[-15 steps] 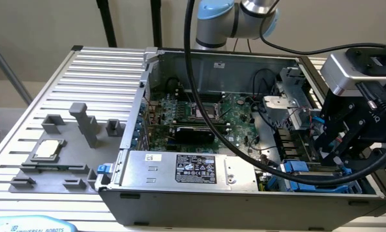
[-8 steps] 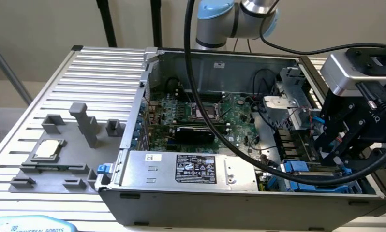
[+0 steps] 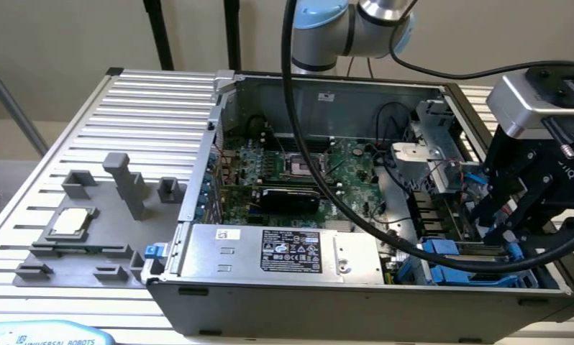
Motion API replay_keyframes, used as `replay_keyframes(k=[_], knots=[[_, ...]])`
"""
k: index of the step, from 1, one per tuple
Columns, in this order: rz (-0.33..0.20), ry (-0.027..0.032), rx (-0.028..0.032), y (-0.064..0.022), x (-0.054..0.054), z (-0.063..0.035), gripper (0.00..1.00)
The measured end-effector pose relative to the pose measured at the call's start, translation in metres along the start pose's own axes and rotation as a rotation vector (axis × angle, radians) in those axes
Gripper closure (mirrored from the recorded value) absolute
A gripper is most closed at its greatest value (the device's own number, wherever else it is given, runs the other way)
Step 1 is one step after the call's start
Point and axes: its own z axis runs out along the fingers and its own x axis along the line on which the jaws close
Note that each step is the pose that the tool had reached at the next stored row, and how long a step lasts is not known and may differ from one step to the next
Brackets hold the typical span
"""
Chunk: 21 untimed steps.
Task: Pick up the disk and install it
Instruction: 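Insert the first disk wire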
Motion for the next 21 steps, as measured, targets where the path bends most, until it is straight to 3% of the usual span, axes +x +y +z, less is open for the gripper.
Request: replay_keyframes(k=[5,8,10,21], knots=[[0.000,-0.0005,-0.0025,-0.0151,-0.001,-0.0099,0.60],[0.000,-0.0010,-0.0047,-0.0281,-0.002,-0.0100,0.60],[0.000,-0.0012,-0.0048,-0.0315,-0.002,-0.0065,0.60],[-0.008,-0.0009,-0.0043,-0.0317,-0.007,0.0138,0.60]])
